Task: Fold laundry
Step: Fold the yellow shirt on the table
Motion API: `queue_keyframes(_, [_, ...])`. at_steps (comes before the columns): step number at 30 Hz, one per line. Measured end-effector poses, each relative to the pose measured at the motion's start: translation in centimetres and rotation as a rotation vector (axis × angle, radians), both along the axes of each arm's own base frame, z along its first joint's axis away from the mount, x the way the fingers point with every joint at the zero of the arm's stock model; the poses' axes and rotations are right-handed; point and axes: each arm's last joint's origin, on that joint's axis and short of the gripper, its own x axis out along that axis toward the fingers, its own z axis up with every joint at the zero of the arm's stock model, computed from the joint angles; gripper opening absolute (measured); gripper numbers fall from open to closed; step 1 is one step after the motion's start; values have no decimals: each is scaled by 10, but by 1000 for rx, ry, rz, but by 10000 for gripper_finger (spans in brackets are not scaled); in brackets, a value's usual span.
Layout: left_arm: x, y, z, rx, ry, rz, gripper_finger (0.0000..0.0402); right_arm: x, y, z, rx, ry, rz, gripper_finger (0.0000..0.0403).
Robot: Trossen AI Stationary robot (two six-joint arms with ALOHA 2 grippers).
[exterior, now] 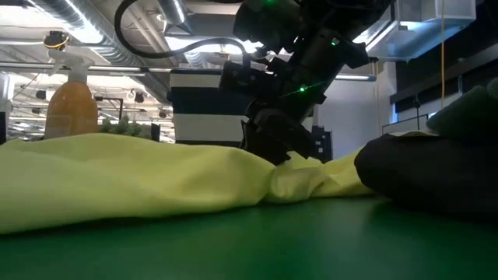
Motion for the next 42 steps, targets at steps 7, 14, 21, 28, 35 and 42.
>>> queue_keyframes(7, [4, 13, -5, 93, 55, 19, 137, 0, 0, 0, 0, 0, 0, 146])
queue_keyframes(14, [13, 26, -7, 143, 89, 26, 137, 0, 0, 0, 1, -1, 1, 146])
queue_keyframes(21, [20, 26, -20, 184, 122, -69, 47, -2, -1, -1, -15, 21, -2, 146])
queue_keyframes(28, [17, 23, 10, 210, 176, -108, 5, -5, -4, -3, -97, 56, -26, 147])
queue_keyframes(35, [9, 11, 76, 328, 199, -151, 2, -8, -8, -4, -150, 89, -55, 147])
queue_keyframes(42, [8, 13, 123, 466, 117, -168, 1, -10, -11, -3, -247, 128, -52, 147])
